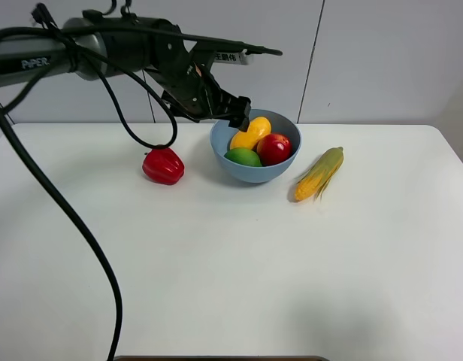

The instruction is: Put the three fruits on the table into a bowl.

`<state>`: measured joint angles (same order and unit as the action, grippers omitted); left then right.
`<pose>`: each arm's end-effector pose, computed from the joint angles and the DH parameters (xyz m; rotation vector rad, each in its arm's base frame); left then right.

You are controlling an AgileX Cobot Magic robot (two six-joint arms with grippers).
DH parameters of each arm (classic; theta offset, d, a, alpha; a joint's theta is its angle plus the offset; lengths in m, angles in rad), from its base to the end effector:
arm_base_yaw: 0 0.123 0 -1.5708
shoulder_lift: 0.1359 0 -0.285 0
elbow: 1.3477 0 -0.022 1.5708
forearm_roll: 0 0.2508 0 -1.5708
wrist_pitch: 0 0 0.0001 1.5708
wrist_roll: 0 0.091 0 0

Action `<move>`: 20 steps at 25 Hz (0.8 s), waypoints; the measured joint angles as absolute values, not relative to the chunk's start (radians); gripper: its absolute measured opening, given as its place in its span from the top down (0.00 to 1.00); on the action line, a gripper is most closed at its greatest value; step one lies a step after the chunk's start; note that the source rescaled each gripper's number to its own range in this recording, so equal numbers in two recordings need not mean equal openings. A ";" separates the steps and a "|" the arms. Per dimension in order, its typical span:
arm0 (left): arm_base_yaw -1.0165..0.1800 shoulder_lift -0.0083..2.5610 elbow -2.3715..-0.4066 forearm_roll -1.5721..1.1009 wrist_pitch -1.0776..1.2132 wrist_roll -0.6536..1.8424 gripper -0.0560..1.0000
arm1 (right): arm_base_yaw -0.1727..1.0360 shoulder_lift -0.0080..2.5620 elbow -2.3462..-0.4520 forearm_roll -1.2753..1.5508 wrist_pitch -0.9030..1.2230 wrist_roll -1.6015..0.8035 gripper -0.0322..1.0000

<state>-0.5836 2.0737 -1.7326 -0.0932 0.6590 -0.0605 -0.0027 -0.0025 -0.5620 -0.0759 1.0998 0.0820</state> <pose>0.3925 -0.2654 0.2383 0.5849 2.4493 -0.3702 -0.0146 -0.0061 0.2912 0.0935 2.0147 -0.0398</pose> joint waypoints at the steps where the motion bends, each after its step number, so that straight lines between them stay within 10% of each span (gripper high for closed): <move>1: -0.574 2.052 -1.733 -0.088 0.704 -0.060 0.01 | -0.003 -0.002 -0.562 -0.076 1.100 0.082 0.30; 20: -0.372 1.698 -1.608 -0.023 1.169 0.040 0.01 | -0.003 -0.002 -0.562 -0.076 1.100 0.082 0.30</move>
<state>-0.3722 1.6982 -1.6080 -0.0226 1.1688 0.0395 -0.0027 -0.0025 -0.5620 -0.0759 1.0998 0.0820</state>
